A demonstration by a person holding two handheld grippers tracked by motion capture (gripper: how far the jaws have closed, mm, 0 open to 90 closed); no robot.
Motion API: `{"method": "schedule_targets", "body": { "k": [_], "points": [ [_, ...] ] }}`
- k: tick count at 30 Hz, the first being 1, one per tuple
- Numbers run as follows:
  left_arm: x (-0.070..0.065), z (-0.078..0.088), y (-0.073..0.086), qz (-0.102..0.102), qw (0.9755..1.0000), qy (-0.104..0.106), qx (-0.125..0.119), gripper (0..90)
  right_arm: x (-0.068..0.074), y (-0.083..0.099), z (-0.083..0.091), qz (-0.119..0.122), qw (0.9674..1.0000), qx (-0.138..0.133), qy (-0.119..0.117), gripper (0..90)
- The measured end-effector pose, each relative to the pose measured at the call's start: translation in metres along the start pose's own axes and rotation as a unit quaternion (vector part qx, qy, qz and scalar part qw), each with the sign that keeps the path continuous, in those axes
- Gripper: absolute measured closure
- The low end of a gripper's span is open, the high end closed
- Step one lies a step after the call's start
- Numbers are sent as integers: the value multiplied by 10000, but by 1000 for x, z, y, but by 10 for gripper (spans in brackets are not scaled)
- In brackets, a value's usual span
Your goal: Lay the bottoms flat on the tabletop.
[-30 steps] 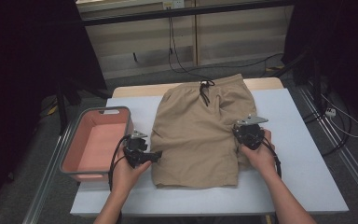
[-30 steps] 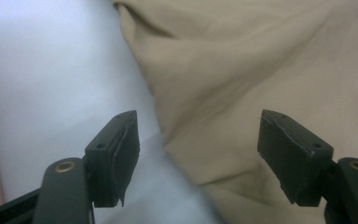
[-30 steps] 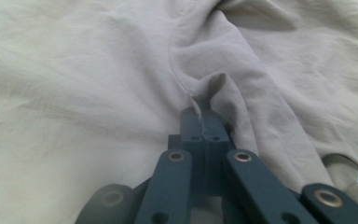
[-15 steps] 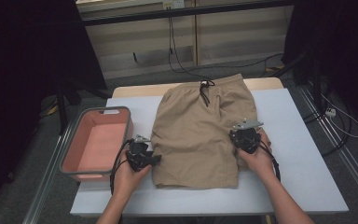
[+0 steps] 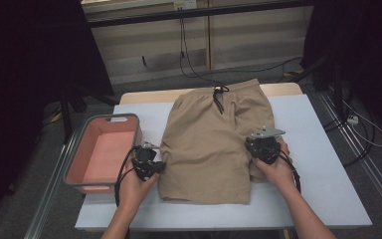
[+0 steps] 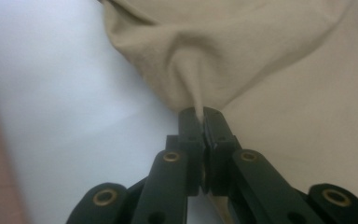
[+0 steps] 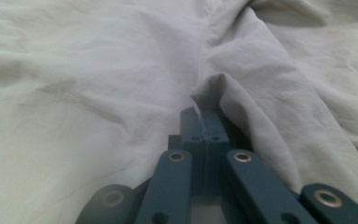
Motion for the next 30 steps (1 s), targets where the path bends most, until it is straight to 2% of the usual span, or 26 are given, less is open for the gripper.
{"method": "schedule_targets", "body": {
  "k": [2,4,8,11,14,20,23,29,30],
  "points": [
    [6,5,-2,115,9999,-56,-51,874,4,-2,2,33,10000,-34,-68,900],
    [12,11,-3,148,9998,-58,-82,874,11,-4,3,94,9998,-95,-161,900],
    [15,17,-4,295,9995,-19,-119,874,26,-9,3,260,9990,-150,-317,900],
    [21,19,-5,284,9995,-96,-109,874,35,-9,-1,317,9985,-103,-446,900],
    [23,22,-4,352,9993,-1,-117,874,38,-10,-3,372,9982,-93,-459,900],
    [18,17,-4,332,9993,89,-117,871,31,-7,-3,354,9988,-21,-348,900],
    [16,15,-4,287,9994,107,-141,867,25,-6,0,463,9988,-1,-134,900],
    [12,12,-5,250,9996,93,-112,869,6,-7,6,219,9995,-218,2,900],
    [12,11,-5,256,9996,36,-97,870,5,-7,6,198,9995,-241,-13,900]
  ]
}}
Point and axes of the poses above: each handheld gripper's, and its own axes: z roughly backward along the jaws, y roughly out of its underside, x roughly to its left, the point moved 6 cm from there along -z, roughly forward along the jaws, and after that the axes turned 11 degrees about -y, right-handed, at the moved point
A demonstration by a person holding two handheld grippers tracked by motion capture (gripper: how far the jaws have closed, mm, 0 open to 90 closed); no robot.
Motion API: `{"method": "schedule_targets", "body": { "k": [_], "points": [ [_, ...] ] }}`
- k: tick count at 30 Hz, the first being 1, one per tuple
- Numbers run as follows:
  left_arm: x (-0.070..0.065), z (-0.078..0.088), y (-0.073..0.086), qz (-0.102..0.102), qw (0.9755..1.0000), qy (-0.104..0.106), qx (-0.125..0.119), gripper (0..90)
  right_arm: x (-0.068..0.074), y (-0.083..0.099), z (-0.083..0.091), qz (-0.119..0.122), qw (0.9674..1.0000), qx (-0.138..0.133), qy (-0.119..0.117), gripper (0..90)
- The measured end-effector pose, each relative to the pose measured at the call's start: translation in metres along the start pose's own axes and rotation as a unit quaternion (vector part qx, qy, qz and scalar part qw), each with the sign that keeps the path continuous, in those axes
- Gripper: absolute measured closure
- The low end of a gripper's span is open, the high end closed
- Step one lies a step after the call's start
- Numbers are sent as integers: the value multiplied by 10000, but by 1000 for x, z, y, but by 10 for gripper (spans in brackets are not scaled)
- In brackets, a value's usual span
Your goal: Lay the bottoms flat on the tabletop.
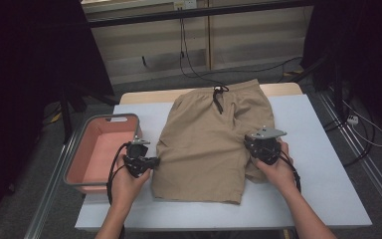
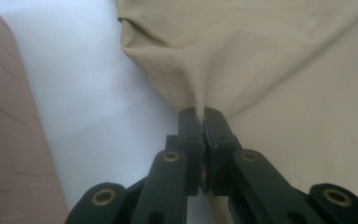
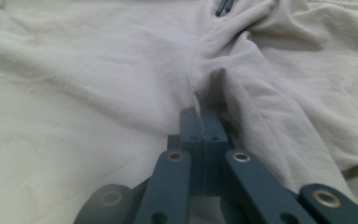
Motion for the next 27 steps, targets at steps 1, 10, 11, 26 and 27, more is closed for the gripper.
{"method": "schedule_targets", "body": {
  "k": [1,10,11,26,27],
  "points": [
    [0,-1,0,-27,10000,-29,16,870,-1,0,0,-44,10000,-17,-33,900],
    [3,-2,0,-48,9998,-176,18,870,8,2,-10,79,9996,19,-265,889],
    [3,-3,0,-55,9998,-174,16,870,9,2,-10,147,9995,55,-273,887],
    [-8,-1,-10,-93,9969,406,-668,428,12,6,24,256,9995,4,-177,471],
    [-9,-2,-10,-154,9965,472,-680,384,12,8,27,226,9996,19,-189,452]
  ]
}}
Point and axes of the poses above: each handheld gripper's, and its own axes: z roughly backward along the jaws, y roughly out of its underside, x roughly to its left, the point moved 6 cm from there along -z, roughly forward along the jaws, and after that the axes turned 11 degrees about -y, right-handed, at the moved point
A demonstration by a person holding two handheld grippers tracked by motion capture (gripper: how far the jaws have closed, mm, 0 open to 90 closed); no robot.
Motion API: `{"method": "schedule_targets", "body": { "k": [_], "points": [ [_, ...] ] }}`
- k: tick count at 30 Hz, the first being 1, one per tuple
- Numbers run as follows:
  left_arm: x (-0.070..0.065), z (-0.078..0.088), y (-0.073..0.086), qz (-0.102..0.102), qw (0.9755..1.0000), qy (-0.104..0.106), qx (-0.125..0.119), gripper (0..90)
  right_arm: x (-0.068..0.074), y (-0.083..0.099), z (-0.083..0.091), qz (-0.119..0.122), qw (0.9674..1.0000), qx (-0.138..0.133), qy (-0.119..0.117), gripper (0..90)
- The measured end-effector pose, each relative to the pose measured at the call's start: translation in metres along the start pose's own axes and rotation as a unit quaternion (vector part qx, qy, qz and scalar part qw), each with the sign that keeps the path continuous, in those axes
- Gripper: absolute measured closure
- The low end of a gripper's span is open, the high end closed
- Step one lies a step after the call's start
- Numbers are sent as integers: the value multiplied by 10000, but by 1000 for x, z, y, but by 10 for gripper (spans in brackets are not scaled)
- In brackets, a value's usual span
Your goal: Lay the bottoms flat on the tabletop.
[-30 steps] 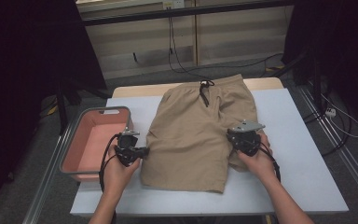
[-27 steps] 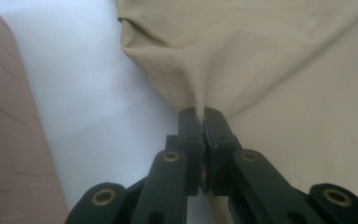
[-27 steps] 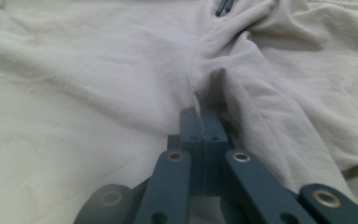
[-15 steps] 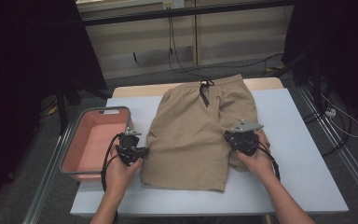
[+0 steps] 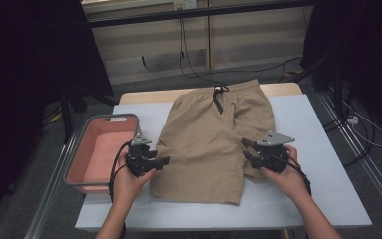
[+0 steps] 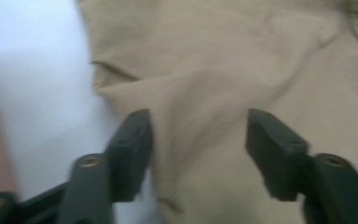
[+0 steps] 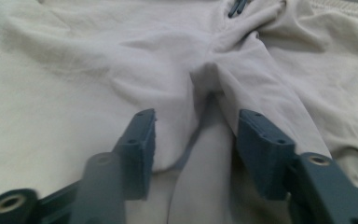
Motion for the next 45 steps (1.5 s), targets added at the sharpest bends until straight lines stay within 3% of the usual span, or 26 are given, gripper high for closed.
{"method": "schedule_targets", "body": {
  "k": [3,7,13,18,23,28,29,32,35,39,43,45],
  "points": [
    [-4,-4,-1,40,9999,76,-76,294,-1,3,5,-80,10000,12,16,399],
    [-3,-4,-2,51,9999,67,-131,247,5,6,12,93,9999,59,5,338],
    [0,-3,-4,31,9997,-51,-227,221,17,16,22,117,9998,124,-87,341],
    [-3,-3,-5,-4,9996,-11,-265,211,23,28,29,178,9995,252,-109,411],
    [-9,-6,-5,-69,9997,27,-239,209,23,36,23,186,9988,431,-110,421],
    [-10,-8,-6,-53,9997,49,-230,207,21,52,10,213,9966,776,-163,407],
    [-10,-8,-5,-68,9997,59,-216,208,21,52,10,189,9968,753,-175,426],
    [-10,-10,-4,-88,9998,53,-166,208,15,52,11,138,9966,802,-88,645],
    [-11,-10,-4,-83,9998,55,-174,209,9,51,16,134,9968,784,-58,787],
    [-11,-8,-6,-83,9997,44,-216,211,-1,48,28,139,9975,695,83,828],
    [-10,-8,-6,-79,9997,45,-227,213,-22,50,49,63,9967,635,494,841],
    [-10,-8,-6,-91,9997,42,-212,213,-27,54,53,-97,9976,573,377,830]
  ]
}}
Point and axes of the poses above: each handheld gripper's, and its own axes: z roughly backward along the jaws, y roughly out of its underside, x roughly to its left, the point moved 6 cm from there along -z, roughly forward along the jaws, and after that the axes turned 11 degrees about -y, right-handed, at the moved point
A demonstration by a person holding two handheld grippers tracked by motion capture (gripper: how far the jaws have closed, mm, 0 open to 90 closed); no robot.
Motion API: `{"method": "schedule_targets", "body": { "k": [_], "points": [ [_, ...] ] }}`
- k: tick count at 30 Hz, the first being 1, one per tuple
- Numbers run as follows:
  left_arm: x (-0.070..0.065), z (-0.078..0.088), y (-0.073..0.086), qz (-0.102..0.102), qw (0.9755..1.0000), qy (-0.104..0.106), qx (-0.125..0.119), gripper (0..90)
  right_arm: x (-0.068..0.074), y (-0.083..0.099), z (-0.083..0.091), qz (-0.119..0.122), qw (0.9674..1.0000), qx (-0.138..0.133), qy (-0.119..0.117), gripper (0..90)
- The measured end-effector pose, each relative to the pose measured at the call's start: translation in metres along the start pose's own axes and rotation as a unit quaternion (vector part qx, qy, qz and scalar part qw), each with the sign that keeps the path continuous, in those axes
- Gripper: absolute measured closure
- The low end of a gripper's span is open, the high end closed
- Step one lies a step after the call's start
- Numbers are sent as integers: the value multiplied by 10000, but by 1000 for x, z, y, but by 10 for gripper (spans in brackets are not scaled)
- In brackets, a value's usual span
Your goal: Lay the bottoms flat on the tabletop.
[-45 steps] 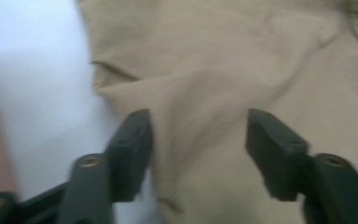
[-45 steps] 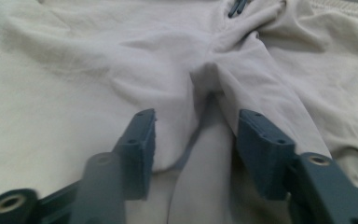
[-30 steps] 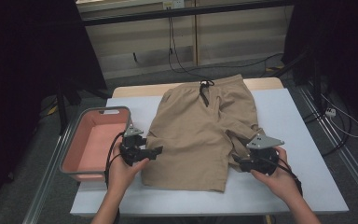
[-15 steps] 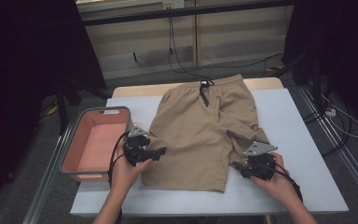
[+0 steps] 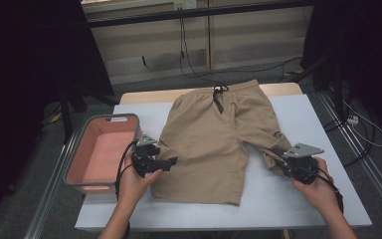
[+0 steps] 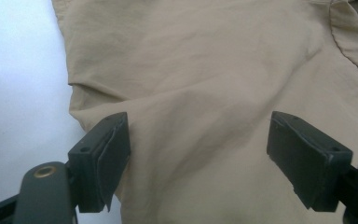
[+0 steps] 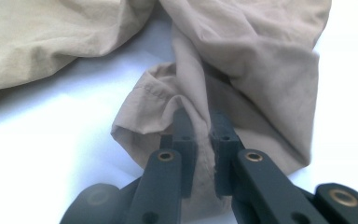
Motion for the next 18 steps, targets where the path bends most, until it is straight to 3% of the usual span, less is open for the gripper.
{"method": "schedule_targets", "body": {
  "k": [2,7,11,18],
  "points": [
    [0,0,0,-3,10000,9,21,213,-1,3,-1,-48,9999,-15,-136,757],
    [0,1,-1,6,10000,-2,0,213,-2,-6,4,-223,9993,-266,-132,534],
    [0,0,0,5,10000,15,11,212,-11,-11,14,-397,9980,-476,-103,440],
    [1,0,0,8,10000,30,35,211,-29,-9,23,-607,9963,-605,15,403]
  ]
}}
Point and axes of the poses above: each handheld gripper's, and its own axes: z roughly backward along the jaws, y roughly out of its underside, x roughly to its left, the point moved 6 cm from there along -z, roughly forward along the jaws, and after that the axes turned 11 degrees about -y, right-handed, at the moved point
